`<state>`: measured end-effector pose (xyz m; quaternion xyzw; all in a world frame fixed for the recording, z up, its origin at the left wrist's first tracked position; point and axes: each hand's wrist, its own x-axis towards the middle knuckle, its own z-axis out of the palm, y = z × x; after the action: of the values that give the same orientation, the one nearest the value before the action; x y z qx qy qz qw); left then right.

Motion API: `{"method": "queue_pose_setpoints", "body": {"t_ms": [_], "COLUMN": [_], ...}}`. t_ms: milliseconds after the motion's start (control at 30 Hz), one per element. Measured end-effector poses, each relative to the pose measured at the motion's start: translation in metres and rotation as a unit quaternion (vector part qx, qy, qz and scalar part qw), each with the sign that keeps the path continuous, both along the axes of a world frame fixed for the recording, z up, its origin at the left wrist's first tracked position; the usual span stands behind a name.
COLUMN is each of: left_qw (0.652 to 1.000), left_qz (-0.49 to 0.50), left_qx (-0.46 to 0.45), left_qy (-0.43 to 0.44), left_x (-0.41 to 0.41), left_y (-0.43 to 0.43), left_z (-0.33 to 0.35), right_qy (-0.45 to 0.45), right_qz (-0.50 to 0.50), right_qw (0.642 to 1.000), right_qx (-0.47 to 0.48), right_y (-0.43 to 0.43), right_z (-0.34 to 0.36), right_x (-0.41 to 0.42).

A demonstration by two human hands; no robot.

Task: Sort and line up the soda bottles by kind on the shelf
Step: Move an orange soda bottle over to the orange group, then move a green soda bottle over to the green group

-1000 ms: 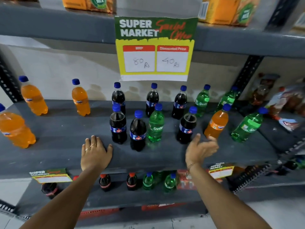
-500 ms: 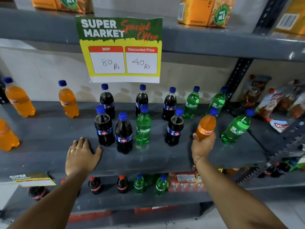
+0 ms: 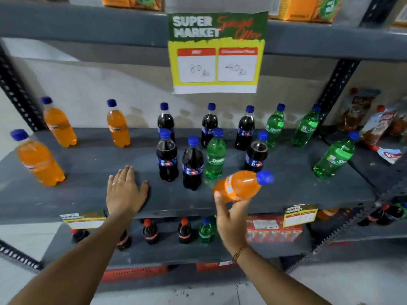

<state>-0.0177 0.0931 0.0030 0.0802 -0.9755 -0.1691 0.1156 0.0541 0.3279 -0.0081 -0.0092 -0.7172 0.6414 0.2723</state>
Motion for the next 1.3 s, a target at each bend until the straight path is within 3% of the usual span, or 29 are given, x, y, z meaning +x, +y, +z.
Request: {"method": "queue_pose_setpoints", "body": {"t_ms": [267,500,700,967,1033,1167,1300], "left_qw": [0.998,0.999,0.999,0.999,1.0,0.972,0.97], "left_qz": [0.038,0.024,0.016,0.019,-0.005,-0.163,-0.219], "left_qx": [0.031,0.0,0.024,0.024,0.012,-0.068,-0.071], "left_qy": [-0.032,-0.048,-0.04,-0.034,0.013,0.155,0.078], "left_x": [0.011,0.009,0.002,0.004,0.01,0.023,0.02], "left_y": [-0.076,-0.087,-0.091,-0.094,-0.092,-0.071,-0.025], "left_z": [-0.002,-0.014,-0.016,-0.019,-0.021,-0.029,-0.027], "right_qy": [-0.031,-0.131,-0.149,-0.164,-0.114,0.01,-0.006], "right_qz": [0.18,0.105,0.081,0.104,0.095,-0.014,-0.124], "right_qw": [0.982,0.981,0.98,0.974,0.981,0.987,0.989], "right_qx": [0.049,0.097,0.107,0.118,0.126,0.158,0.08], "right_y": [-0.137,-0.214,-0.241,-0.228,-0.207,-0.148,-0.085], "right_z": [0.017,0.021,0.01,0.003,-0.001,-0.012,-0.017], "right_x": [-0.021,-0.09,-0.113,-0.104,-0.086,-0.055,-0.052]}}
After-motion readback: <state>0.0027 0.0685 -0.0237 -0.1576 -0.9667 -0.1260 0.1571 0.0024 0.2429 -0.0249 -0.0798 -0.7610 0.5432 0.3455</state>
